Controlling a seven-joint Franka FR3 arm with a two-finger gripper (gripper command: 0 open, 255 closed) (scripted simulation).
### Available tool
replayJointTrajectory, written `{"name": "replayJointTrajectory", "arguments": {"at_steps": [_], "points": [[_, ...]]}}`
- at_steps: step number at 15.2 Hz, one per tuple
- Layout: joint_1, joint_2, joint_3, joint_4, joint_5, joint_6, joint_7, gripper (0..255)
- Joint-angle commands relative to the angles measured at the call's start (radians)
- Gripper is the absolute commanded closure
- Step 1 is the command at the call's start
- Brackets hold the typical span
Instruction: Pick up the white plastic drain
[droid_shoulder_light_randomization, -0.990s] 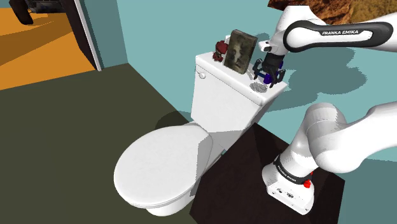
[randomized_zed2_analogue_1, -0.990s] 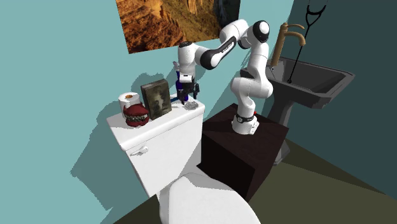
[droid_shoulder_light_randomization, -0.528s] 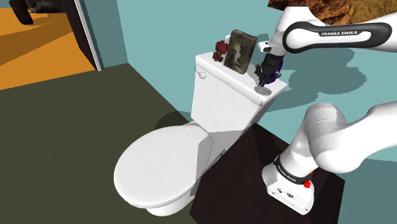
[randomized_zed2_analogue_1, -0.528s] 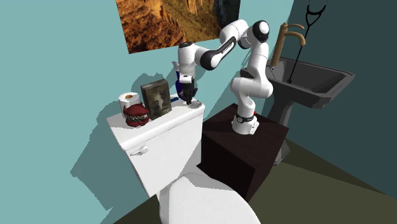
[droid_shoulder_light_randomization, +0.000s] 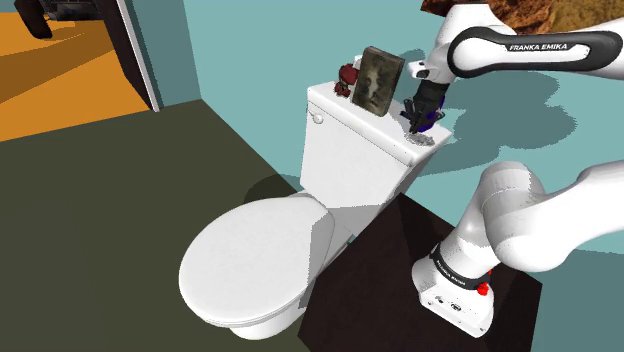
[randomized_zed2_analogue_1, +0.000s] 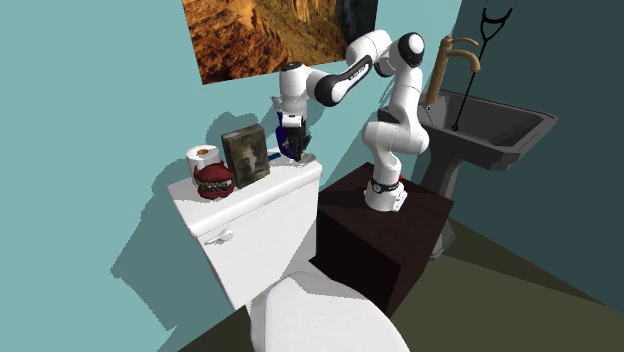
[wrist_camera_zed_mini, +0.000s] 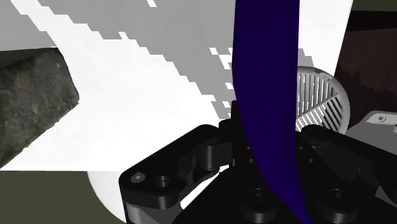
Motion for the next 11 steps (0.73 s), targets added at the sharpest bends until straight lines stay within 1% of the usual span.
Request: {"name": "replayJointTrajectory", "arguments": {"at_steps": [1, 11], "points": [[-0.001, -0.006, 0.016, 0.018, 0.011, -0.027, -0.002, 255], [0.003, -0.022, 0.090, 0.125, 0.063, -0.156, -0.016, 255]]}}
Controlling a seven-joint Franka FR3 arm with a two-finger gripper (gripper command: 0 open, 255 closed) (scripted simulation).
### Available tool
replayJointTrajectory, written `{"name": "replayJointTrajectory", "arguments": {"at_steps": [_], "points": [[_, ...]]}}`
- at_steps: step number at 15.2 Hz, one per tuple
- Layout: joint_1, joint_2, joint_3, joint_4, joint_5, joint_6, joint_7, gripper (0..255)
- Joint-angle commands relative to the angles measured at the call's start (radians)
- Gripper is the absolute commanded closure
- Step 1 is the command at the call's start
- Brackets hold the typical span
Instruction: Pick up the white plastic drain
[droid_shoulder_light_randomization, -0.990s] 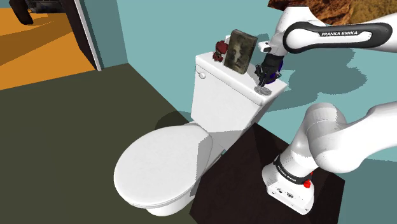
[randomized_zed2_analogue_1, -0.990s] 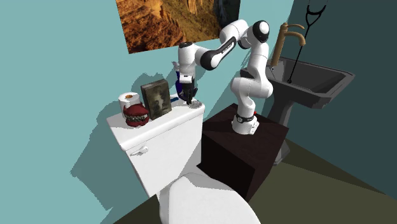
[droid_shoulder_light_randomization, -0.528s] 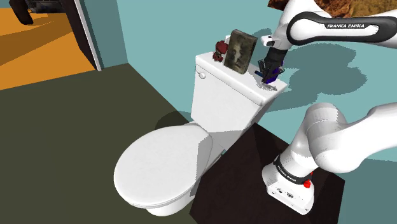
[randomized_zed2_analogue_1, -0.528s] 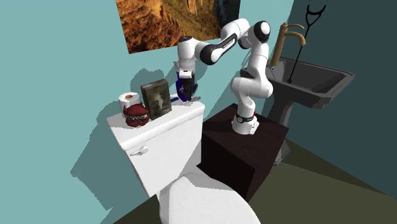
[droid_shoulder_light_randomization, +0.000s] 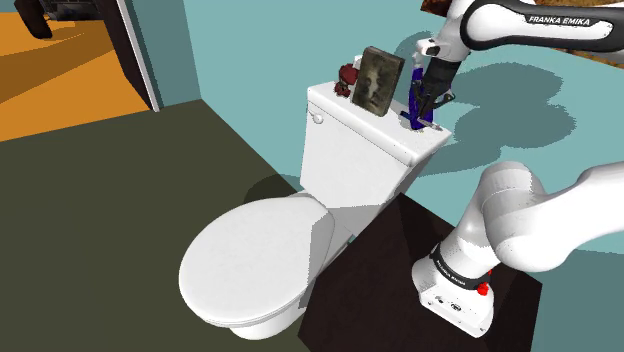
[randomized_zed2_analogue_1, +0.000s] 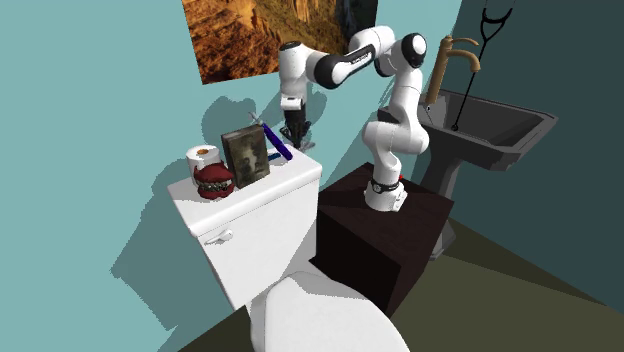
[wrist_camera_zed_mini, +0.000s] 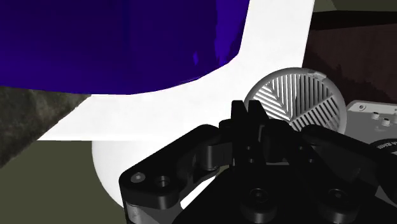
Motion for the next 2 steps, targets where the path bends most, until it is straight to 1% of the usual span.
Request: {"name": "replayJointTrajectory", "arguments": {"at_steps": [1, 2], "points": [[0.001, -0.002, 0.009, 0.011, 0.006, -0.014, 0.000, 255], [0.001, -0.001, 0.009, 0.011, 0.006, -0.014, 0.000, 255]]}}
